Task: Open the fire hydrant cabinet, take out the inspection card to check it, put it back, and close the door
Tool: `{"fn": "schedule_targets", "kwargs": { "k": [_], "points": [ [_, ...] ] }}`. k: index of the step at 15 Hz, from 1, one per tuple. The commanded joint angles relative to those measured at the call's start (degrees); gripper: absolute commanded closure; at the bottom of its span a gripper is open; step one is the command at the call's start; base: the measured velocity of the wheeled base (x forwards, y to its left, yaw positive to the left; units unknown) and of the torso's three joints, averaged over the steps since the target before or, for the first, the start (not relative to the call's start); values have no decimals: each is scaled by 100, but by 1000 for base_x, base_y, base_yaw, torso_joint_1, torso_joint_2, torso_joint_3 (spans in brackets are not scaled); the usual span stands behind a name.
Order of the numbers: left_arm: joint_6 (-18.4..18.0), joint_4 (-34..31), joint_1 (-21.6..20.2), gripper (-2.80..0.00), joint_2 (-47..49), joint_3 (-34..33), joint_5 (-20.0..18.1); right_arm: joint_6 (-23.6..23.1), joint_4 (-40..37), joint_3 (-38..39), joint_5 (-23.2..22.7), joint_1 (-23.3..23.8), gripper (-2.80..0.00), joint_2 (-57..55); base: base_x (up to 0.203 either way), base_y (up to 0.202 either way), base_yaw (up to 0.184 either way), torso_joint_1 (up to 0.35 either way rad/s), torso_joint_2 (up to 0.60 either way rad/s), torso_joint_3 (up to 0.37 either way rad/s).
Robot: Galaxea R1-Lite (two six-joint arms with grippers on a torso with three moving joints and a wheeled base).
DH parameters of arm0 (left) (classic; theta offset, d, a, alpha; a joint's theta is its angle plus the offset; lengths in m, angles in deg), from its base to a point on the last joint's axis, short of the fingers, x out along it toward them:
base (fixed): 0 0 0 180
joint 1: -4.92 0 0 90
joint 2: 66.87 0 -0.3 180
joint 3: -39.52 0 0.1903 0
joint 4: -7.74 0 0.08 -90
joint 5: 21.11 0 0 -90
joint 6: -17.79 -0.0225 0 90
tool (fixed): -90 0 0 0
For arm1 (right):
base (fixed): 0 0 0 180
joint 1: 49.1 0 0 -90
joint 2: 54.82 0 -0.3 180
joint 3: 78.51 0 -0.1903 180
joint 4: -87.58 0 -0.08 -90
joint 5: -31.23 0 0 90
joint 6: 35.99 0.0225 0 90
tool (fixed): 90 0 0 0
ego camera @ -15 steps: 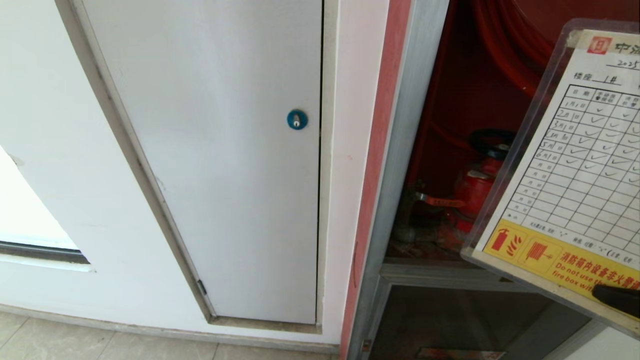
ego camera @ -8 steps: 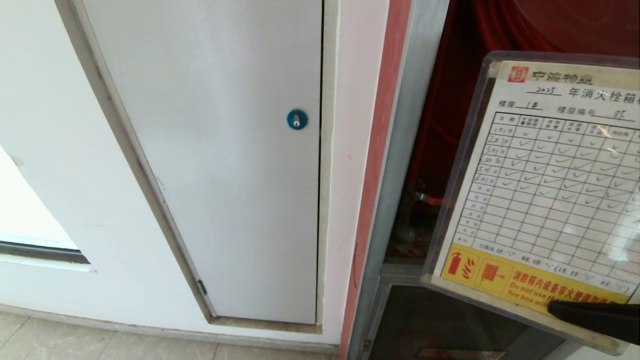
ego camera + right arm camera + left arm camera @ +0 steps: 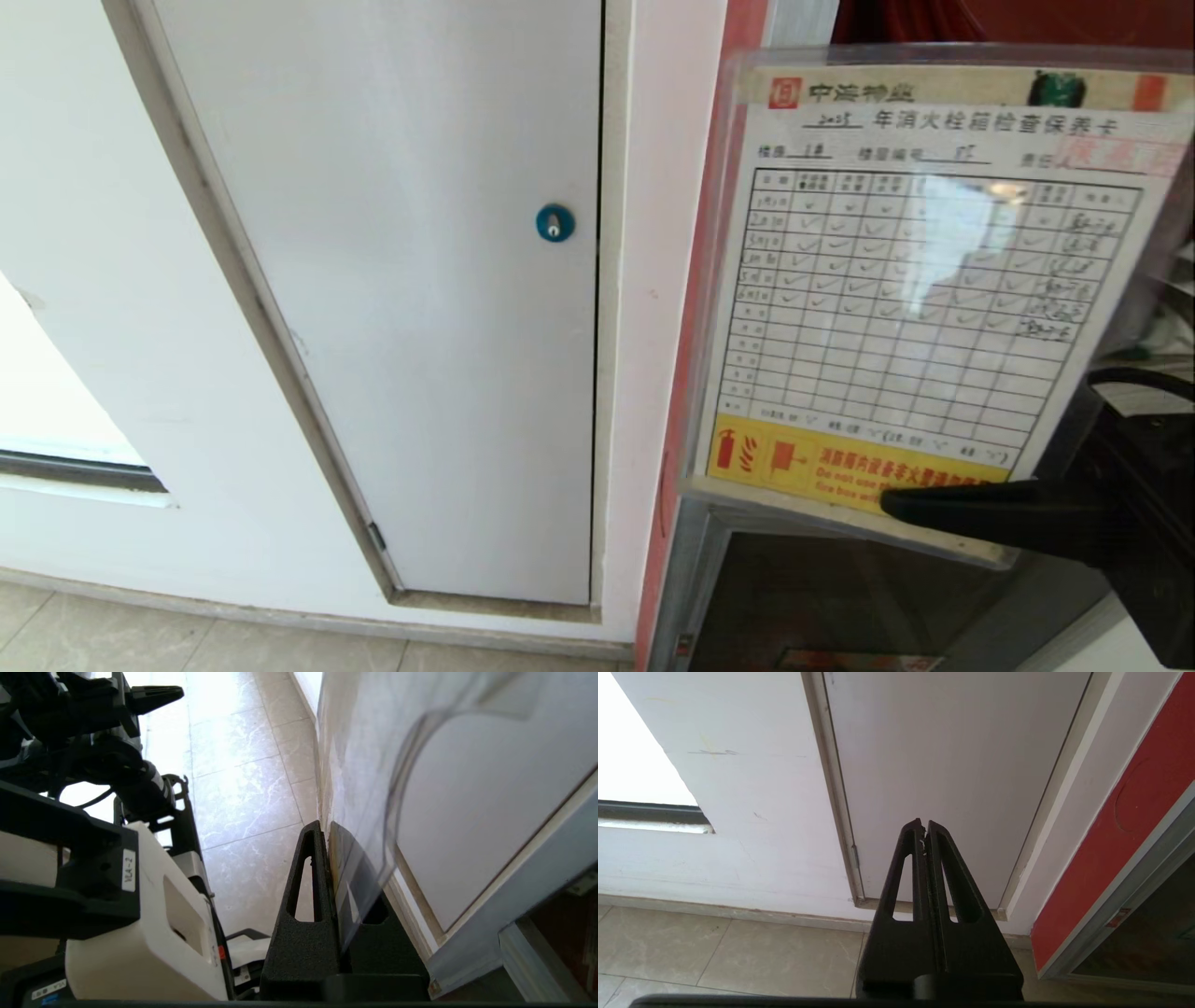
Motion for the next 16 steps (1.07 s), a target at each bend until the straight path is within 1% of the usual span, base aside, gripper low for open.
{"fn": "schedule_targets", "kwargs": {
  "k": [1,4,7,9,11,16],
  "points": [
    [-1,4,-2,0,8,-26,0,-12,115,-183,-29,-190,0,-483,0,0,0,0,0,0],
    [-1,4,-2,0,8,-26,0,-12,204,-524,-2,-554,0,-799,0,0,0,0,0,0],
    [-1,4,-2,0,8,-26,0,-13,198,-991,11,-729,0,-1149,0,0,0,0,0,0],
    [-1,4,-2,0,8,-26,0,-66,213,-1159,125,-874,0,-1237,0,0,0,0,0,0],
    [-1,4,-2,0,8,-26,0,-182,222,-1354,313,-897,0,-1371,0,0,0,0,0,0],
    [-1,4,-2,0,8,-26,0,-223,219,-1792,290,-916,0,-1490,0,0,0,0,0,0]
  ]
}}
